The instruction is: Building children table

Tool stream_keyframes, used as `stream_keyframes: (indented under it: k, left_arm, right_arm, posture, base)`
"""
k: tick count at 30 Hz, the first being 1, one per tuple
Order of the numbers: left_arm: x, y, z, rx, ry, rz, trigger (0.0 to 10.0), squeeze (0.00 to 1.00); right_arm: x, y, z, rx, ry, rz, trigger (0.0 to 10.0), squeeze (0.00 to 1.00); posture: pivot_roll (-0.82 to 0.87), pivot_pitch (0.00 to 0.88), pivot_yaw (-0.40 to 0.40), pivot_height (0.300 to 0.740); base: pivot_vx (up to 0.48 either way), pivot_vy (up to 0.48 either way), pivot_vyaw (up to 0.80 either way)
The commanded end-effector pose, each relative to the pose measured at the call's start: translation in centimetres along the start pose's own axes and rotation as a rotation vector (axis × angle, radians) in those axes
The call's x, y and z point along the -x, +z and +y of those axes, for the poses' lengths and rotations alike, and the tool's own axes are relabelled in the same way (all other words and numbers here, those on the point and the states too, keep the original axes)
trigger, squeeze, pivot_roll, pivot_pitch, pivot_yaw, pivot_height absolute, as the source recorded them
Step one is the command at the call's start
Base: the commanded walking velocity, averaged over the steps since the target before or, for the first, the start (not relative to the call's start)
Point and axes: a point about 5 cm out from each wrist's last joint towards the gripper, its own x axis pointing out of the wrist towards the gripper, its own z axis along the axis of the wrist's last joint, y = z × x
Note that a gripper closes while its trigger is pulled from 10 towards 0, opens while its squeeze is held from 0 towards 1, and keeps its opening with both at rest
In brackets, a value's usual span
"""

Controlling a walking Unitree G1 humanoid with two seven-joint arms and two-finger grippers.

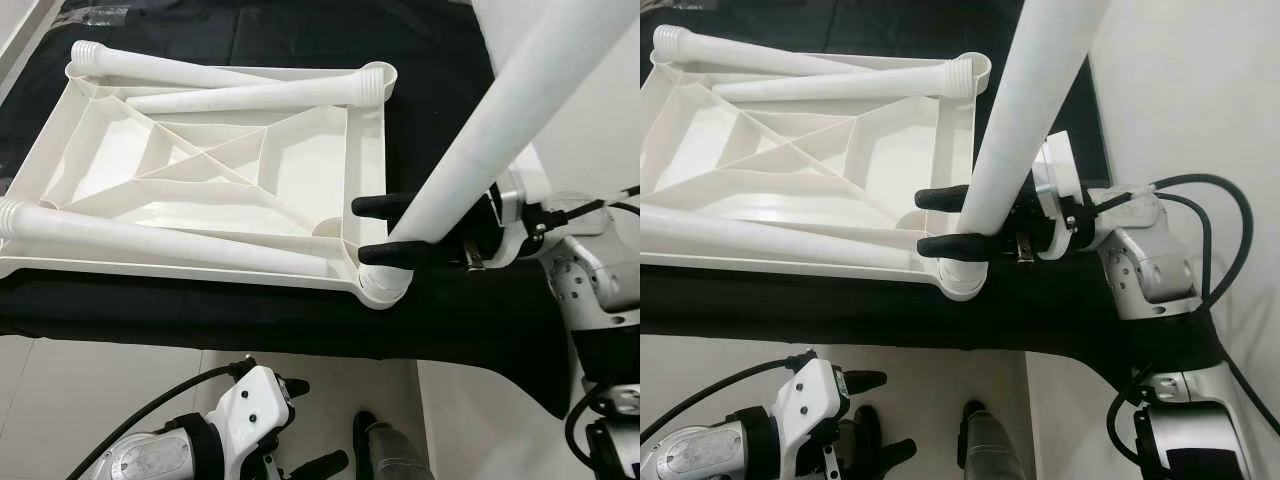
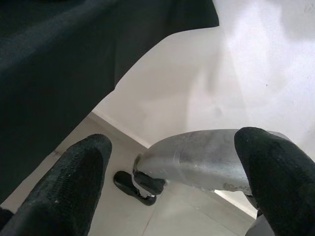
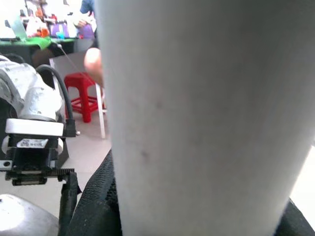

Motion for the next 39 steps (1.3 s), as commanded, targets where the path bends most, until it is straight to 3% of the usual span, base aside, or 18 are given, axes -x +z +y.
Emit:
stream_keyframes:
  k: [1,4,7,8,10,11,12,13,15,33,39]
  left_arm:
    - [0.1,-0.4,-0.4,0.008,-0.027,0.026,10.0,0.00]
    - [0.0,-0.4,-0.4,0.006,-0.027,0.025,10.0,0.00]
    - [-0.1,-0.5,-0.4,0.007,-0.026,0.025,10.0,0.00]
    - [-0.1,-0.5,-0.4,0.007,-0.026,0.025,10.0,0.00]
    - [-0.2,-0.6,-0.4,0.009,-0.029,0.023,10.0,0.00]
    - [-0.2,-0.6,-0.4,0.009,-0.029,0.023,10.0,0.00]
    - [-0.3,-0.6,-0.4,0.009,-0.029,0.022,10.0,0.00]
    - [-0.3,-0.6,-0.4,0.009,-0.029,0.022,10.0,0.00]
    - [-0.4,-0.6,-0.2,0.007,-0.029,0.020,10.0,0.00]
    - [-0.7,-0.5,0.2,-0.008,-0.031,0.014,10.0,0.00]
    - [-0.8,-0.6,0.2,-0.008,-0.032,0.014,10.0,0.00]
  right_arm:
    - [0.0,-2.6,0.4,-0.077,-0.091,0.103,10.0,0.00]
    - [0.1,-2.9,0.3,-0.076,-0.197,0.153,10.0,0.00]
    - [0.0,-4.1,0.5,-0.094,-0.398,0.248,10.0,0.00]
    - [0.0,-4.1,0.5,-0.094,-0.398,0.248,10.0,0.00]
    - [-0.7,-5.9,1.4,-0.163,-0.701,0.287,10.0,0.00]
    - [-0.7,-5.9,1.4,-0.163,-0.701,0.287,10.0,0.00]
    - [-0.7,-6.5,1.8,-0.187,-0.837,0.301,10.0,0.00]
    - [-0.7,-6.5,1.8,-0.187,-0.837,0.301,10.0,0.00]
    - [-0.4,-7.7,3.1,-0.229,-1.043,0.331,10.0,0.00]
    - [-1.3,-8.9,2.6,-0.258,-1.113,0.444,10.0,0.00]
    - [-1.3,-9.1,2.4,-0.326,-1.255,0.504,10.0,0.00]
  posture:
    - [0.05,0.391,0.002,0.740]
    - [0.04,0.390,-0.002,0.740]
    - [0.03,0.388,-0.008,0.740]
    - [0.03,0.388,-0.008,0.740]
    - [0.02,0.385,-0.010,0.740]
    - [0.02,0.385,-0.010,0.740]
    - [0.02,0.385,-0.010,0.740]
    - [0.02,0.385,-0.010,0.740]
    - [0.01,0.379,-0.004,0.740]
    - [0.00,0.365,-0.005,0.740]
    - [0.00,0.364,-0.011,0.740]
  base:
    - [0.000,0.000,0.00]
    - [0.000,0.000,0.00]
    - [0.000,0.000,0.00]
    - [0.000,0.000,0.00]
    - [0.000,0.000,0.00]
    - [0.000,0.000,0.00]
    - [0.000,0.000,0.00]
    - [0.000,0.000,0.00]
    - [0.000,0.000,0.00]
    - [0.000,0.000,0.00]
    - [0.000,0.000,0.00]
